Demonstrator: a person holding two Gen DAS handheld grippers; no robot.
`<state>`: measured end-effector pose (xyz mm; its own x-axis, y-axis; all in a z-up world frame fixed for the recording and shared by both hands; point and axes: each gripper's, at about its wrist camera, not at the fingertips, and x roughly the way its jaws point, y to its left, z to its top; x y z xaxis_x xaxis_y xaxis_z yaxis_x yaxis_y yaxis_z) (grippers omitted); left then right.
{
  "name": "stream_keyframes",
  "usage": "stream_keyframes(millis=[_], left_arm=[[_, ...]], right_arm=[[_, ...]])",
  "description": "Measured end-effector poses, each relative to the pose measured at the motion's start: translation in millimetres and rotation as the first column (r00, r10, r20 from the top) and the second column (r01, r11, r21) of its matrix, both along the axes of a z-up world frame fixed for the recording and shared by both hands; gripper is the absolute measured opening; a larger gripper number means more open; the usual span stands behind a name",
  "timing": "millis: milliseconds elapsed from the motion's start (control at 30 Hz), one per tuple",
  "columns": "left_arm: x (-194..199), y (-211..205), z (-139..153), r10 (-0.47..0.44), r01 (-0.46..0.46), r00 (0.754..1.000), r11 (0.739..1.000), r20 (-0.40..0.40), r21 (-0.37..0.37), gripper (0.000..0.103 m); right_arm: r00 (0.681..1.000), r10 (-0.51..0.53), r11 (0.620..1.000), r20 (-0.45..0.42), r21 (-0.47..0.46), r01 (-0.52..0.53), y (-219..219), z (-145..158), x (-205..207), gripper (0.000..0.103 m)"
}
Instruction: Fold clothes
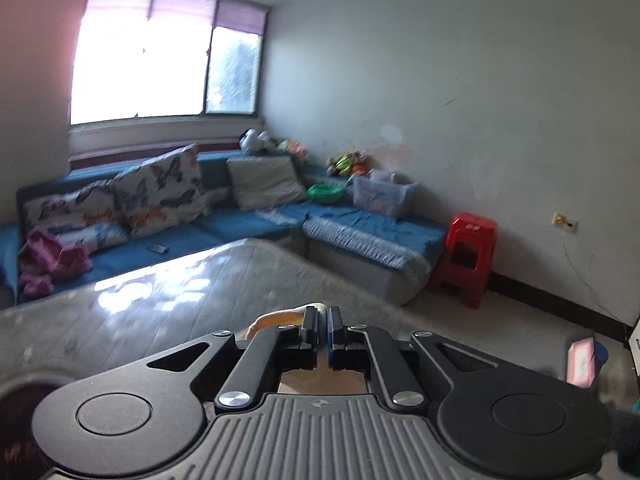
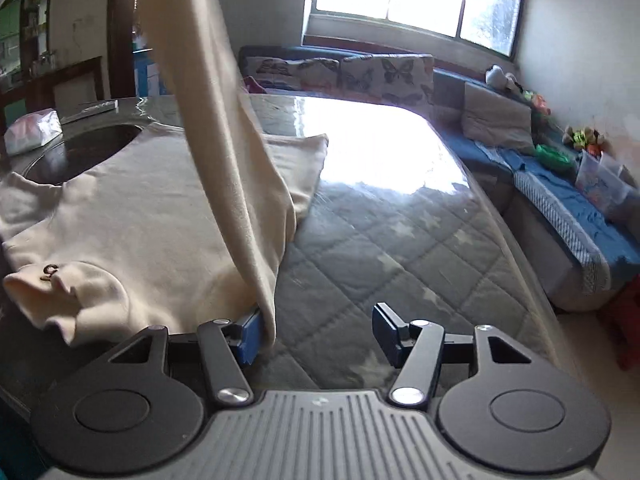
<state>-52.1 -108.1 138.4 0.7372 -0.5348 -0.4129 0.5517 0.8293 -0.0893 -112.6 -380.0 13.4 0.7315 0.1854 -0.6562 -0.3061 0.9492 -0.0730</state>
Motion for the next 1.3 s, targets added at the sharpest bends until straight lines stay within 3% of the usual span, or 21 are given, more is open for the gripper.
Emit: stream_keyframes(millis=[267,400,533,700,767,833,900,1000,1100,1300], left_arm=[[-31,50,-90,0.137,-0.122,0.968,0.989,-0.211,0.080,0.005],[-48,60,-111,0.152,-0.130,0.955,0.986,-0.254,0.102,0.005],[-57,62,-103,0.142,-0.122,0.957,0.988,-0.255,0.090,0.005],[-58,56,-91,0.138,-0.124,0.965,0.989,-0.223,0.076,0.013],[-53,59,-89,0.157,-0.149,0.958,0.987,-0.240,0.055,0.022],[-48,63,-90,0.188,-0.183,0.947,0.982,-0.262,0.043,0.040],[-41,63,-93,0.219,-0.212,0.937,0.976,-0.271,0.055,0.042],[-28,61,-103,0.227,-0.223,0.925,0.974,-0.304,0.050,0.039],[-15,54,-116,0.224,-0.216,0.914,0.974,-0.337,0.062,0.008],[-17,57,-100,0.262,-0.255,0.932,0.965,-0.249,0.062,0.004]], right_arm=[[0.999,0.027,1.000,-0.026,-0.011,-0.027,-13,2,-2,0.065],[0.996,0.065,0.996,-0.062,-0.052,-0.069,-13,5,-6,0.066],[0.991,0.105,0.991,-0.078,-0.072,-0.111,-15,24,-9,0.058],[0.989,0.143,0.990,-0.032,0.017,-0.143,-4,45,13,0.046],[0.985,0.171,0.985,-0.028,0.040,-0.170,7,44,25,0.041],[0.979,0.201,0.979,-0.027,0.046,-0.199,19,41,36,0.039],[0.975,0.222,0.974,-0.031,0.044,-0.221,29,37,42,0.038],[0.967,0.251,0.967,-0.042,0.056,-0.249,41,30,49,0.031],[0.964,0.261,0.964,-0.053,0.062,-0.258,48,26,51,0.029],[0.965,0.258,0.964,-0.045,0.069,-0.255,54,24,57,0.026]])
